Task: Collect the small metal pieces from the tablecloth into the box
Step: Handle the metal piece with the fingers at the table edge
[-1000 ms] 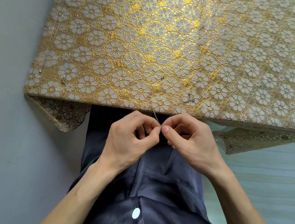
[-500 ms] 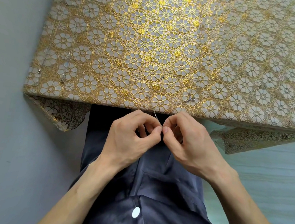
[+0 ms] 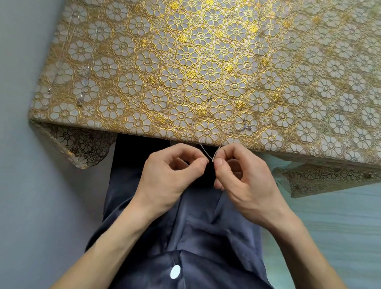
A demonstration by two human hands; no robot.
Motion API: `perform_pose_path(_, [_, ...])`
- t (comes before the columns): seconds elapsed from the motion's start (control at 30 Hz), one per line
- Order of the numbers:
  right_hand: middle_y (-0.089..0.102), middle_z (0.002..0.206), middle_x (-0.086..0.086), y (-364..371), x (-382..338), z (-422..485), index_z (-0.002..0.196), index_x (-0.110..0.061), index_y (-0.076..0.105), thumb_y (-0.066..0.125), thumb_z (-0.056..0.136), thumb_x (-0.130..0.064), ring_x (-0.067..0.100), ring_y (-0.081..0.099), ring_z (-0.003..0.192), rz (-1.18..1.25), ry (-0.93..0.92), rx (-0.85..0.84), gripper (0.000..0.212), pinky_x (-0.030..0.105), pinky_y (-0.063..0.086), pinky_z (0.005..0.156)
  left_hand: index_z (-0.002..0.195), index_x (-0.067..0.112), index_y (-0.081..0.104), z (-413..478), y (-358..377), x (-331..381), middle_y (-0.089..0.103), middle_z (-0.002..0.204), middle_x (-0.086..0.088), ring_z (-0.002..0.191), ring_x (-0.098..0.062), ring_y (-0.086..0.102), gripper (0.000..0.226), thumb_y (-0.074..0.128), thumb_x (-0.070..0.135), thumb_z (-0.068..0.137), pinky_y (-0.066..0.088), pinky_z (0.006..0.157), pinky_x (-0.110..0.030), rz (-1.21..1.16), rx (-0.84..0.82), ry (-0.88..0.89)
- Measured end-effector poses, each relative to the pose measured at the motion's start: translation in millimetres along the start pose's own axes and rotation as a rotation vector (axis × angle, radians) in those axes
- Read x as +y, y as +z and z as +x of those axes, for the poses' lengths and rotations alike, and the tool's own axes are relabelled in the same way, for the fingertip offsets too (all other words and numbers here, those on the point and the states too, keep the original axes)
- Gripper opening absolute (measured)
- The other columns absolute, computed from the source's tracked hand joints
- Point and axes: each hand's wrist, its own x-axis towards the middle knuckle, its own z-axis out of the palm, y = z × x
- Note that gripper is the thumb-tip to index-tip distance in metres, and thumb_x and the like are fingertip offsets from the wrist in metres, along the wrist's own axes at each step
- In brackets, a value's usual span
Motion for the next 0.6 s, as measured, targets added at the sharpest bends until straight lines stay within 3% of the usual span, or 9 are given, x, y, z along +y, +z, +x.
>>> perform_pose_path(0.07, [0.059, 0.067, -0.011, 0, -1, 0, 0.084, -0.025, 0.056, 0.056, 0.093, -0.026, 0.019, 0.061, 0.062, -0.003, 0.004, -0.004, 0.009, 0.04, 0.053, 0.061, 0.078, 0.039, 0.074, 1, -1, -1, 0.067, 0.069, 0.015, 0.063, -0.009, 0.055, 0.014, 0.068, 0.05, 0.071, 0.047, 0.066, -0.025, 0.002, -0.001, -0.005])
perform_pose_path(0.2, [0.06, 0.067, -0.01, -1, -2, 0, 0.084, -0.025, 0.056, 0.057, 0.093, -0.026, 0.015, 0.063, 0.06, 0.017, 0.003, -0.003, 0.009, 0.028, 0.05, 0.06, 0.079, 0.036, 0.075, 0, -2, 1, 0.069, 0.07, 0.013, 0.064, -0.013, 0.057, 0.017, 0.07, 0.05, 0.073, 0.049, 0.068, -0.033, 0.056, 0.007, -0.028])
perform_pose_path(0.37, [0.059, 0.071, -0.01, -2, -1, 0, 0.086, -0.02, 0.056, 0.058, 0.093, -0.024, 0.013, 0.056, 0.064, -0.127, -0.073, 0.016, 0.008, 0.016, 0.039, 0.061, 0.08, 0.032, 0.076, -2, -6, 6, 0.072, 0.075, 0.012, 0.063, -0.004, 0.056, 0.006, 0.072, 0.036, 0.079, 0.044, 0.064, -0.016, 0.173, -0.018, 0.027])
perform_pose_path(0.6, [0.049, 0.083, -0.013, -2, -2, 0, 0.09, -0.018, 0.055, 0.052, 0.092, -0.03, -0.003, 0.047, 0.073, -0.34, -0.223, 0.045, 0.012, 0.009, 0.035, 0.068, 0.078, 0.032, 0.075, 0, -6, 11, 0.071, 0.073, 0.009, 0.06, -0.005, 0.057, 0.01, 0.071, 0.04, 0.077, 0.046, 0.061, -0.016, 0.213, -0.023, 0.035])
